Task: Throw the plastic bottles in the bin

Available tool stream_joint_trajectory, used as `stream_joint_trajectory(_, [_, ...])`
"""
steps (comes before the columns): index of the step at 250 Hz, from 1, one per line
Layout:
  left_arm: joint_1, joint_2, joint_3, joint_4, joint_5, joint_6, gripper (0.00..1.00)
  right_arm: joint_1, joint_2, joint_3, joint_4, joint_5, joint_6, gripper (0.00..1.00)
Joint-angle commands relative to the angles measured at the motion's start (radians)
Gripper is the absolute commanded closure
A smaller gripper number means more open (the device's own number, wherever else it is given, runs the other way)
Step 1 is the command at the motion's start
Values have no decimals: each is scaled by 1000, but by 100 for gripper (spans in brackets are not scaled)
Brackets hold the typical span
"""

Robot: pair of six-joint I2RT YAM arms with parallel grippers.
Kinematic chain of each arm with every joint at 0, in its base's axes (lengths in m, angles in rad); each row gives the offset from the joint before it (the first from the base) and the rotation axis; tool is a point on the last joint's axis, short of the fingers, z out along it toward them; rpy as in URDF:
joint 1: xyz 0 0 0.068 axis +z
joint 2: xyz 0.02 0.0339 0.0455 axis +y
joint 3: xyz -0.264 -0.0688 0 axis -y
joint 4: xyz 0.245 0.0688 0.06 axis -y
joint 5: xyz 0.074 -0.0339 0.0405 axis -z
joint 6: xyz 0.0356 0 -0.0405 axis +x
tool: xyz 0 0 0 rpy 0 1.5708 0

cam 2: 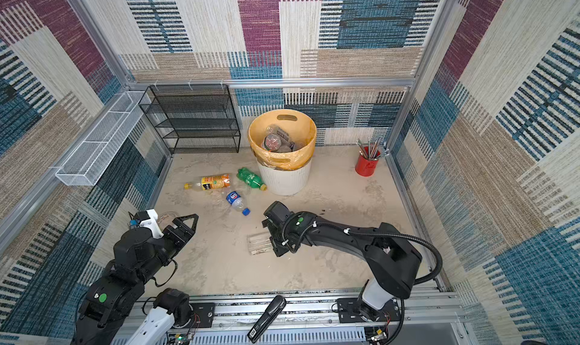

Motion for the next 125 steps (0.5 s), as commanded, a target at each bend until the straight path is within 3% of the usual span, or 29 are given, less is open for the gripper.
stream_joint_trajectory(1, [2, 0, 18, -2, 17, 19, 13, 2, 37, 24, -29, 5, 15, 12])
stream_joint_trajectory(52, [2, 18, 29, 8, 19, 45, 13, 1, 111, 25, -19, 1, 0, 16])
stream_joint_trajectory(125, [2, 33, 25, 18, 6, 46, 13, 1, 24, -36, -1, 88, -48, 45])
